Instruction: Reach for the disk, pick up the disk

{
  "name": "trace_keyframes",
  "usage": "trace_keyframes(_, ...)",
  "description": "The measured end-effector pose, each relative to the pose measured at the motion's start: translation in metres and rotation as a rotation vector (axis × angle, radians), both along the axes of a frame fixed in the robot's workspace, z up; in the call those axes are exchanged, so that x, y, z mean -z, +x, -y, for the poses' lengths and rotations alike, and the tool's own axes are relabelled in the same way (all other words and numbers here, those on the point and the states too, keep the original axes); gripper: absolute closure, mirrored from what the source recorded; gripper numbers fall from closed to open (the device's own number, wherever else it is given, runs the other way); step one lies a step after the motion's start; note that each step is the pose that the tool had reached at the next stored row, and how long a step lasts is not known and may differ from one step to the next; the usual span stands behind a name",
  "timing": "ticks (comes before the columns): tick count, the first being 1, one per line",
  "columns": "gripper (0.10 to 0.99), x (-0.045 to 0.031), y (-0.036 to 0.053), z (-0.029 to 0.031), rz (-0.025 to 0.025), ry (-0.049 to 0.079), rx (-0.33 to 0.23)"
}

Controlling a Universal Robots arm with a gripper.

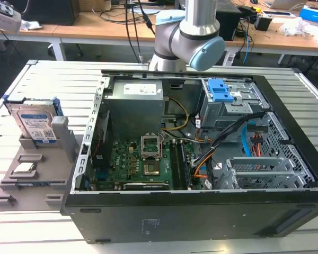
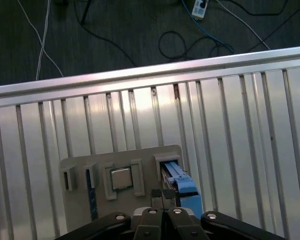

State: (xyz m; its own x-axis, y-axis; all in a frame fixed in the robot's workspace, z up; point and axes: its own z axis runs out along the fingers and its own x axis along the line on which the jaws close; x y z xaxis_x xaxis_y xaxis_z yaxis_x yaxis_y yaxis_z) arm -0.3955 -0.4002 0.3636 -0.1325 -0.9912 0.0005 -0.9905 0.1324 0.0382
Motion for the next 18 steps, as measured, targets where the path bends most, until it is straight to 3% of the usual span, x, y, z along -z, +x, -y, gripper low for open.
trace_keyframes(6,0.973,0.0,0.0,0.0,-0.0001,0.0,-0.001)
trace_keyframes(7,0.851,0.0,0.0,0.0,0.0,0.0,-0.001)
trace_keyframes(8,0.792,0.0,0.0,0.0,0.0,0.0,-0.001)
trace_keyframes(10,0.792,0.0,0.0,0.0,0.0,0.0,-0.001)
trace_keyframes(13,0.604,0.0,0.0,0.0,0.0,0.0,-0.001)
trace_keyframes(18,0.604,0.0,0.002,-0.0055,0.0,0.0,-0.008)
